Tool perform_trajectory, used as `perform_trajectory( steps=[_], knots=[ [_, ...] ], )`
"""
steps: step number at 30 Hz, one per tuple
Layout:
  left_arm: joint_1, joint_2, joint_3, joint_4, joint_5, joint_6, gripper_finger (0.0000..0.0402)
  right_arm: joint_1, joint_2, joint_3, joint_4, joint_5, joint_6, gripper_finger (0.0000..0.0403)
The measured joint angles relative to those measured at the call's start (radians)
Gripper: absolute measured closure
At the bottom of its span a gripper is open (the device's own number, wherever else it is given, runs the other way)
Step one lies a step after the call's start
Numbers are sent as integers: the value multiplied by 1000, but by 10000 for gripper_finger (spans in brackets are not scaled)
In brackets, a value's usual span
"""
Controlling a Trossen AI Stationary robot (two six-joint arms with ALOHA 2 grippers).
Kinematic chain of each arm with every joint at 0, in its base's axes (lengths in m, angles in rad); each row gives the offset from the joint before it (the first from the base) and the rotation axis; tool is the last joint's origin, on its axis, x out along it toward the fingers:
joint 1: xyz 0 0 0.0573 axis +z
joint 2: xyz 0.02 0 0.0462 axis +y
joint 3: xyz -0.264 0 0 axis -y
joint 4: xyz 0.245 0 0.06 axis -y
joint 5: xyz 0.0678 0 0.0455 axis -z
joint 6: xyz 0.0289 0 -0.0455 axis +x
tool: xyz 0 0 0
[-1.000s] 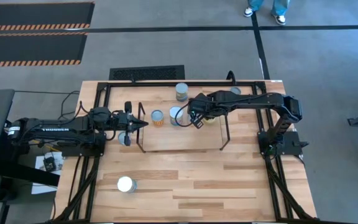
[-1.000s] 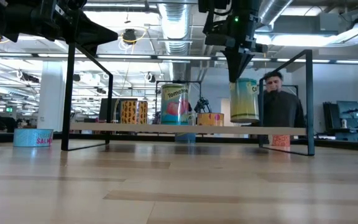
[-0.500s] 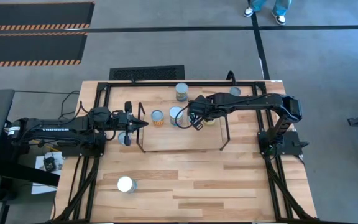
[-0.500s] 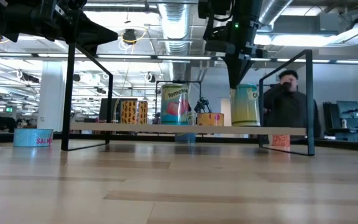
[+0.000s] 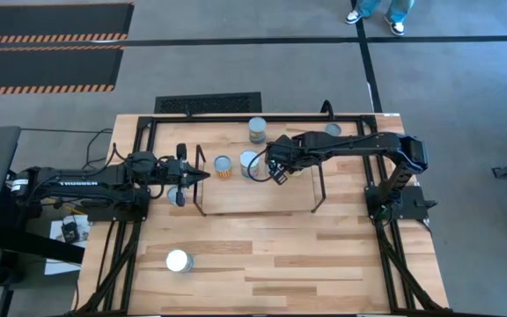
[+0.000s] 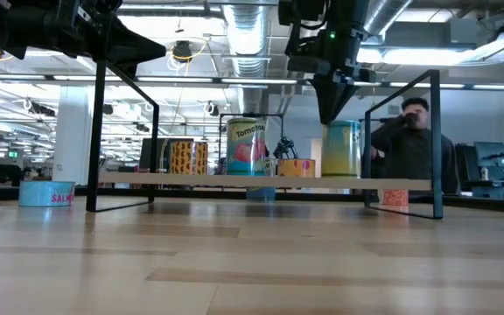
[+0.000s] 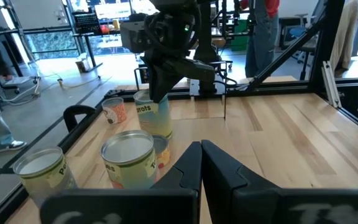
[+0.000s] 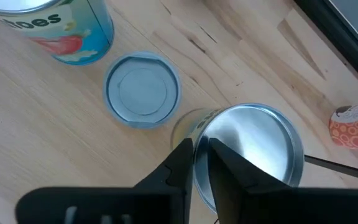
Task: Pick and place cans onto a shelf
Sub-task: Put the carrots can on the shelf, then put the orange can on the shelf aligned with the black beans can
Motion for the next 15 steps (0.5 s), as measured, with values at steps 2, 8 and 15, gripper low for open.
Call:
perform_trajectory(
  steps=[2,8,15],
  knots=[
    [0,0,0,0,0,0,401,1,1,11,-14,0,-3,326],
    [0,0,0,0,0,0,401,18,1,100,-91,2,-60,326],
    [0,0,0,-18,0,1,402,110,-67,162,-166,-16,-209,365]
  ],
)
